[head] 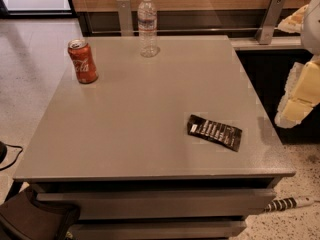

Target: Move rxbar chocolate near water bottle

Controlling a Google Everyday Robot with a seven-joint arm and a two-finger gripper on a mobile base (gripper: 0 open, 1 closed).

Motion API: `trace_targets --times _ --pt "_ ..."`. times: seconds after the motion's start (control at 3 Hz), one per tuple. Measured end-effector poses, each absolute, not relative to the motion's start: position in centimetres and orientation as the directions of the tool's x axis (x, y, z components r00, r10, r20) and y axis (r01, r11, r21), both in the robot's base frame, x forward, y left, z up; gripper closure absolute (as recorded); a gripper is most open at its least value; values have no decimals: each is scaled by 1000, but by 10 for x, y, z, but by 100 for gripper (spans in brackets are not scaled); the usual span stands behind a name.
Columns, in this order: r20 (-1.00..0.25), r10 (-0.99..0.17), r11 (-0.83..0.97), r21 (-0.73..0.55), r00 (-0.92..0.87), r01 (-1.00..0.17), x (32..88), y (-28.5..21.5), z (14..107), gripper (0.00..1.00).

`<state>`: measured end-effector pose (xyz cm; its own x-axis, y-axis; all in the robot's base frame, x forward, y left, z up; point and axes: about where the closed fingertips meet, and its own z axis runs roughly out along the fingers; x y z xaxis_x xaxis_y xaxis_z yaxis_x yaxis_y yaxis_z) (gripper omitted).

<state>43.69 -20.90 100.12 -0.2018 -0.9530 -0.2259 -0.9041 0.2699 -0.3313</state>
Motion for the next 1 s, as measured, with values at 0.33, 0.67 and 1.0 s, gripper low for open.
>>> trace_targets --times 0.33,0.67,1.0 --pt "-226 -953 270 -331 -202 -904 437 -209 1001 0" --pt "-286 -934 304 -321 -215 -897 439 -210 996 0" --pt "-454 -858 383 -253 -240 -888 437 -222 939 0"
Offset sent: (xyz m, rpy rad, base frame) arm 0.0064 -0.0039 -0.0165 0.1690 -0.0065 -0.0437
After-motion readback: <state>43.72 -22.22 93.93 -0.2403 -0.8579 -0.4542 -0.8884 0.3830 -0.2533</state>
